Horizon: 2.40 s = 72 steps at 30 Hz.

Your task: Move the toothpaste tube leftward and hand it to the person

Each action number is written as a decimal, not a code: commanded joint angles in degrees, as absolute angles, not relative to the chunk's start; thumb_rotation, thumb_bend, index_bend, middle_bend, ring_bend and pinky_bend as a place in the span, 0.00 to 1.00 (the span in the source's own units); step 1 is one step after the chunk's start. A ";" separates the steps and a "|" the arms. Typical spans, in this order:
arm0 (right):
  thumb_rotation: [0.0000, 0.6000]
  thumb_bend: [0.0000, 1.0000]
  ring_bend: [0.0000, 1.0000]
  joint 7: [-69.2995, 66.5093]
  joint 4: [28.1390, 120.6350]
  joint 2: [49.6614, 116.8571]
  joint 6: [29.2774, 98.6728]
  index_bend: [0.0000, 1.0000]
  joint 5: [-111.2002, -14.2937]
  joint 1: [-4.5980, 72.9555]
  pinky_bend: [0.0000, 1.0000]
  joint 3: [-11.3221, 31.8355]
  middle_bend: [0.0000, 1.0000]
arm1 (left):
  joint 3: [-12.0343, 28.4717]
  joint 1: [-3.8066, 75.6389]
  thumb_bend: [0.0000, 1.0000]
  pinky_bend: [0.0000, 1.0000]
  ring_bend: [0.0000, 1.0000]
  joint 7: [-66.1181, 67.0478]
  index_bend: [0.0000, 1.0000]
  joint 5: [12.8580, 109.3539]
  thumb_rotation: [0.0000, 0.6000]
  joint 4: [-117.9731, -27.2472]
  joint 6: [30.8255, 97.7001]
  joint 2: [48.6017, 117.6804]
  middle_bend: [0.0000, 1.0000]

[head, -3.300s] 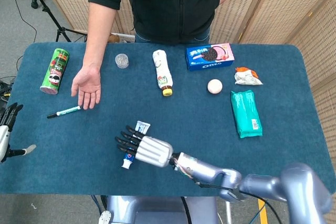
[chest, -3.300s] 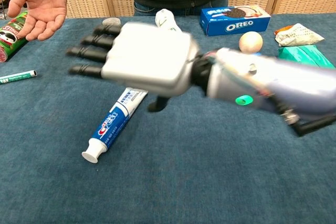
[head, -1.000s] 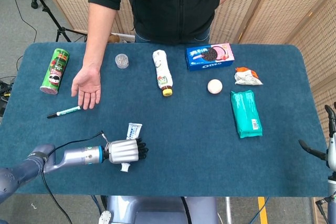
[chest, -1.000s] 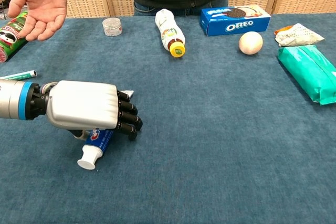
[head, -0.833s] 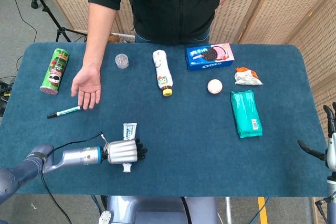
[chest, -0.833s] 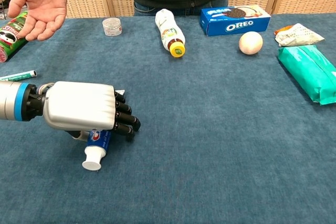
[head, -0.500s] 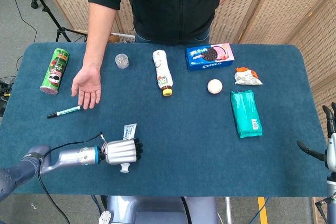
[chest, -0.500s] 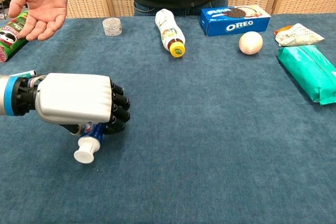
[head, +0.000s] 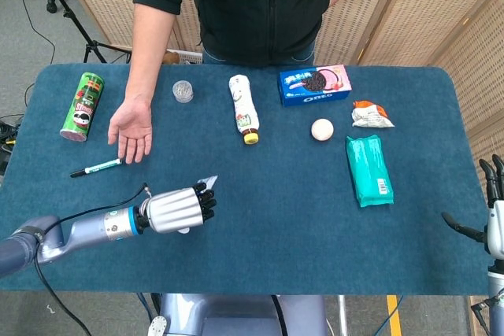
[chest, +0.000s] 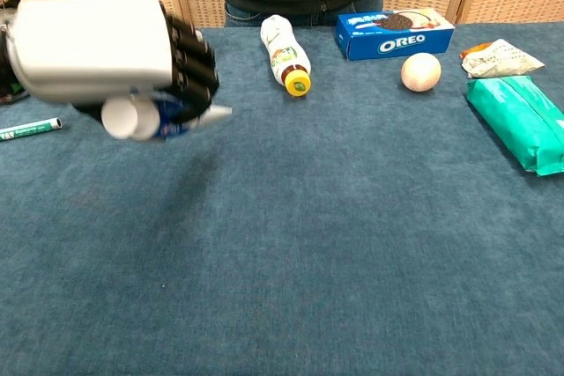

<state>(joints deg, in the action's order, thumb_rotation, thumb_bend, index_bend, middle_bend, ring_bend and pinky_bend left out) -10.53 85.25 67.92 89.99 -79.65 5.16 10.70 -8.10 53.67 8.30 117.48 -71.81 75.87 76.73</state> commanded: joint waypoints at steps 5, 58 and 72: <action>1.00 0.00 0.00 -11.14 85.83 67.66 89.93 0.00 -80.23 4.95 0.04 10.61 0.00 | -2.80 51.73 0.98 0.54 0.43 18.94 0.75 111.74 1.00 -89.13 74.67 62.52 0.57; 1.00 0.00 0.00 -12.38 87.19 67.33 88.84 0.00 -82.26 4.93 0.04 10.02 0.00 | 10.19 55.89 0.49 0.23 0.00 85.58 0.22 31.99 1.00 -113.28 82.80 71.50 0.00; 1.00 0.00 0.00 -11.81 87.63 67.48 88.47 0.00 -82.76 5.04 0.04 9.60 0.00 | 12.54 53.97 0.13 0.06 0.00 71.60 0.00 36.20 1.00 -116.25 79.32 64.37 0.00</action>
